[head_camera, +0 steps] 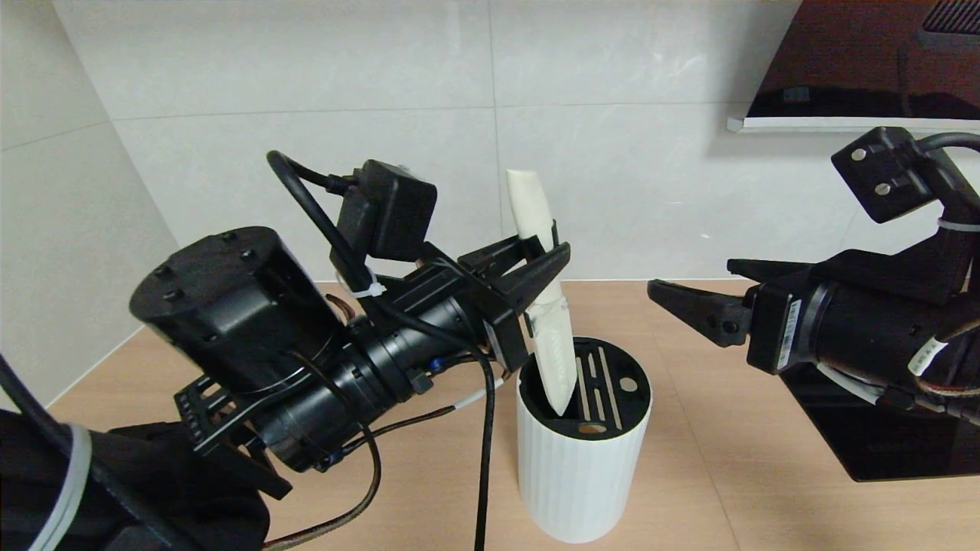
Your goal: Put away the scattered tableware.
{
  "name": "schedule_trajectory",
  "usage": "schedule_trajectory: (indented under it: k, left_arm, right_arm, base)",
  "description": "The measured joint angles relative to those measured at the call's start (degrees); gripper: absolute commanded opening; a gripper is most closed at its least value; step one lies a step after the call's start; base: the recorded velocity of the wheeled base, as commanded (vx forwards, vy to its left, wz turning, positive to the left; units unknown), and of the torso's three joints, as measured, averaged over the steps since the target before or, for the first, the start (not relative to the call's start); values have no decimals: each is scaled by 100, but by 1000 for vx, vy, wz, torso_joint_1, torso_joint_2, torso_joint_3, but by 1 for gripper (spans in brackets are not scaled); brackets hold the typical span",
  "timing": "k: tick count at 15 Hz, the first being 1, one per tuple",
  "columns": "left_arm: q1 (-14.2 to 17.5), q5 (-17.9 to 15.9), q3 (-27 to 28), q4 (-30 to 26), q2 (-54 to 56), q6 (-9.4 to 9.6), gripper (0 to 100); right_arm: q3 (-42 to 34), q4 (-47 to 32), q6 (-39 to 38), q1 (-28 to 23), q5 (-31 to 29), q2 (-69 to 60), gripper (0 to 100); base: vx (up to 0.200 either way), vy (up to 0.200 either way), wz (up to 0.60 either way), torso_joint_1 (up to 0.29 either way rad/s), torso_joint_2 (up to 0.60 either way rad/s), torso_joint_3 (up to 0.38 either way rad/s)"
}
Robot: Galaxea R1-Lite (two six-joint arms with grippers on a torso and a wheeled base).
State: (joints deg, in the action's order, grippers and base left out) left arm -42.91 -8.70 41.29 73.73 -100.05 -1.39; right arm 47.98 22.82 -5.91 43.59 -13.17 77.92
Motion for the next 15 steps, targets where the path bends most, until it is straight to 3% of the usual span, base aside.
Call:
schedule_trajectory:
  k: [12,15]
  left_arm:
    - [-152,28,-210,4,-714,46,0]
    - [-199,263,-243,48,-922,44,0]
  right_arm:
    - [-6,0,-5,-2,0,68,100]
    - [-9,0,-7,-2,0,88,100]
  base:
    - [0,0,0,0,0,0]
    - [0,0,0,0,0,0]
